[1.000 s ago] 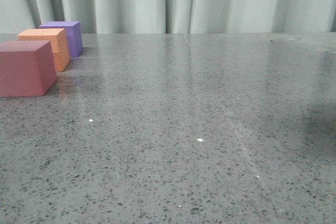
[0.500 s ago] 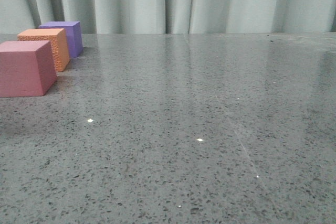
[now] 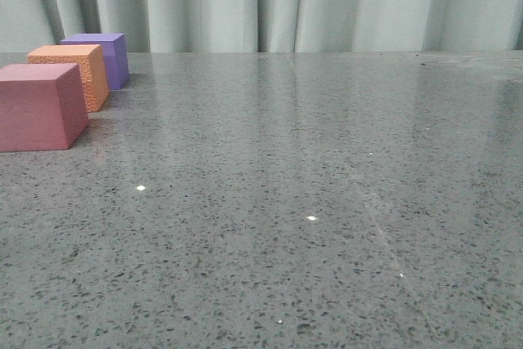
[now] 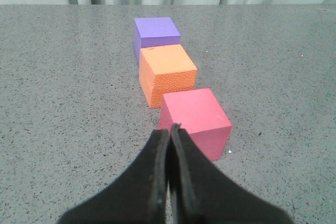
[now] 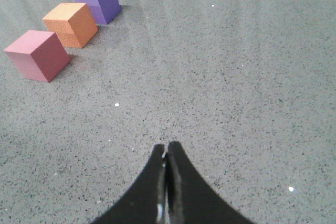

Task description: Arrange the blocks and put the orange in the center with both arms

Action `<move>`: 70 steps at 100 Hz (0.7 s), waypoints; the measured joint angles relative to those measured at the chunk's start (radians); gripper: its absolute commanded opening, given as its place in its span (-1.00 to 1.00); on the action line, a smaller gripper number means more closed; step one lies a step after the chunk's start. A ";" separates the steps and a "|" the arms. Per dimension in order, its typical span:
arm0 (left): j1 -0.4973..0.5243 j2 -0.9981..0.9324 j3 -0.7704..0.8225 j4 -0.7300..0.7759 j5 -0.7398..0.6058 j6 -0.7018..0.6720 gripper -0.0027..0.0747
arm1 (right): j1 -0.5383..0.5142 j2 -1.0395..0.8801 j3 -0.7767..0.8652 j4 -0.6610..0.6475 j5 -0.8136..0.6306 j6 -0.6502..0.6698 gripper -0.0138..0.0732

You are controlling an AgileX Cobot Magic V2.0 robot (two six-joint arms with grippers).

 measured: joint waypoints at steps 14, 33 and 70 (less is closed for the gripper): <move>0.000 -0.005 0.002 0.000 -0.003 0.000 -0.98 | 0.000 0.000 0.002 0.000 -0.006 0.000 -0.96; 0.000 -0.005 0.002 0.000 -0.003 0.000 -0.98 | 0.000 0.000 0.002 0.000 -0.008 0.000 -0.96; 0.000 -0.005 0.002 -0.002 0.001 -0.032 -0.98 | 0.000 0.000 0.002 0.000 -0.008 0.000 -0.96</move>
